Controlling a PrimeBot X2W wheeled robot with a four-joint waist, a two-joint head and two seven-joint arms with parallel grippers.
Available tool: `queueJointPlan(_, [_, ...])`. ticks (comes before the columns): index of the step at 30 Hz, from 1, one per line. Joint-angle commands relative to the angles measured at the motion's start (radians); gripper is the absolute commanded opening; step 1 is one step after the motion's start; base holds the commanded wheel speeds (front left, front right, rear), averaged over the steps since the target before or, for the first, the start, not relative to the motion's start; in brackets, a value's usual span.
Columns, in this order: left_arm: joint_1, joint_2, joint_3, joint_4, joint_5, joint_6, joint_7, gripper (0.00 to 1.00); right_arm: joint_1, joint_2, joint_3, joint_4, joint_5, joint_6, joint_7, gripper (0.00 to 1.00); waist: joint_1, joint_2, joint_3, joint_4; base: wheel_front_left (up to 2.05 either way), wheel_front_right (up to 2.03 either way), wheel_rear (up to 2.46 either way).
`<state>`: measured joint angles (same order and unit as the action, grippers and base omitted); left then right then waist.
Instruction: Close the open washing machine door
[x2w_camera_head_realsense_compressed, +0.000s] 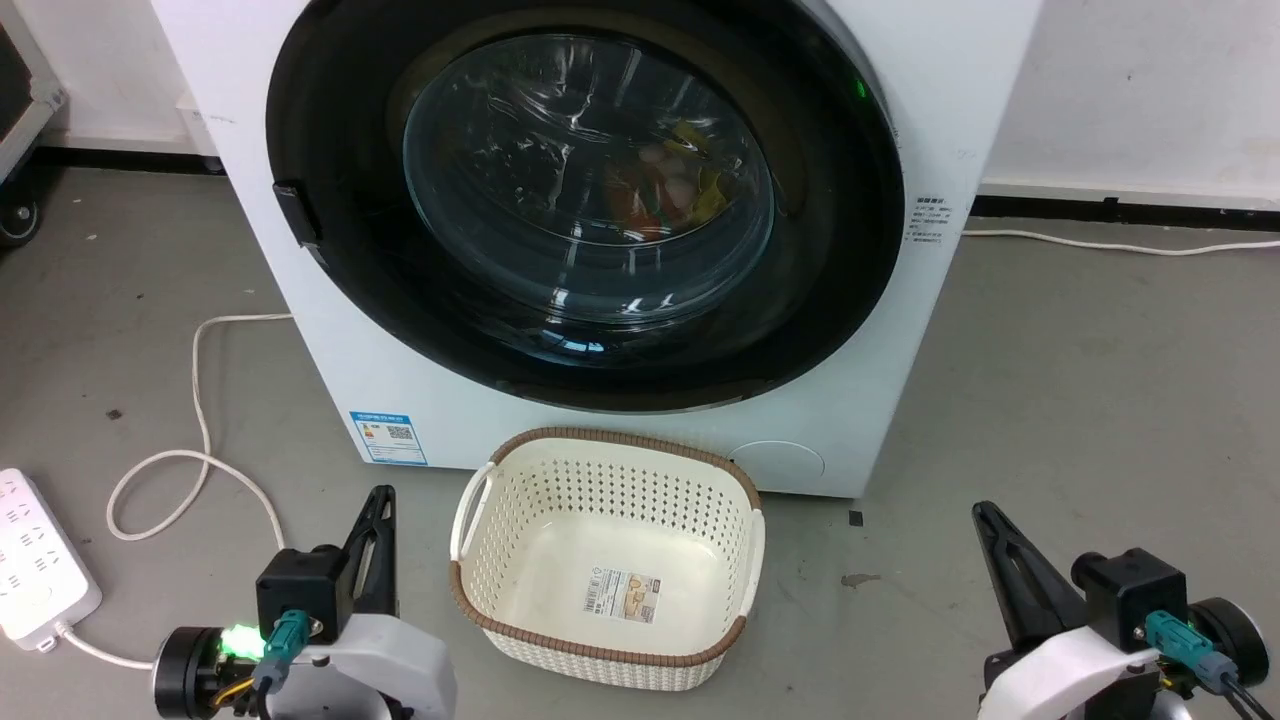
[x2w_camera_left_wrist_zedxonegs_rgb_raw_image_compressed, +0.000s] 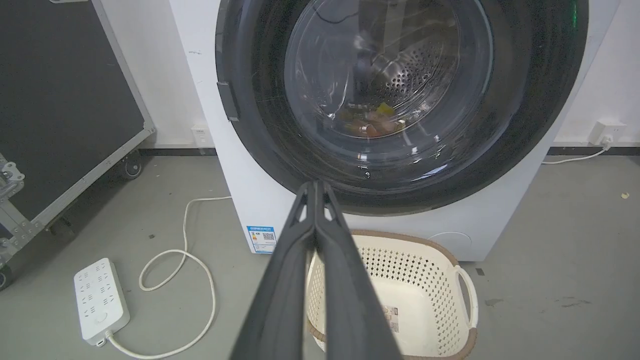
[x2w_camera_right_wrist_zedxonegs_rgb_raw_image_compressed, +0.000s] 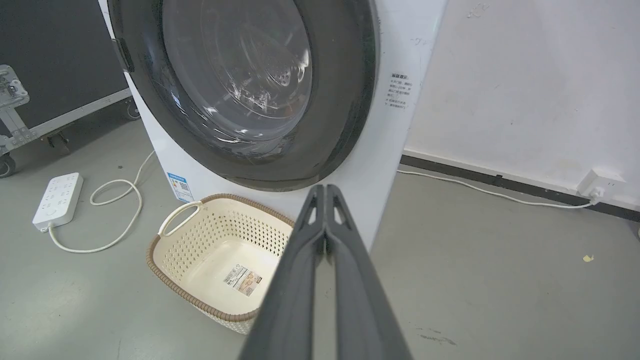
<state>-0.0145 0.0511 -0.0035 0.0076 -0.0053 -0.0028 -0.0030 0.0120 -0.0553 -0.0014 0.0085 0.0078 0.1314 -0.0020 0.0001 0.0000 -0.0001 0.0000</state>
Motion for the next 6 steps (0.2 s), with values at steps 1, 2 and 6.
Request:
queueJointPlan(1, [0.015,-0.001,0.004,-0.008,0.005,0.003,0.003,0.00,-0.012,0.005,0.001,-0.009,-0.008,-0.001,0.002,0.00,-0.0001,0.0000,0.000,0.000,0.00,0.00,0.00])
queueJointPlan(2, [0.015,-0.001,0.004,-0.008,0.005,0.003,0.003,0.00,-0.012,0.005,0.001,-0.009,-0.008,-0.001,0.002,0.00,-0.0001,0.0000,0.000,0.000,0.00,0.00,0.00])
queueJointPlan(6, [0.015,-0.001,0.004,-0.008,0.005,0.003,0.003,0.00,-0.012,0.005,0.001,-0.009,-0.008,-0.001,0.002,0.00,-0.0001,0.0000,0.000,0.000,0.00,0.00,0.00])
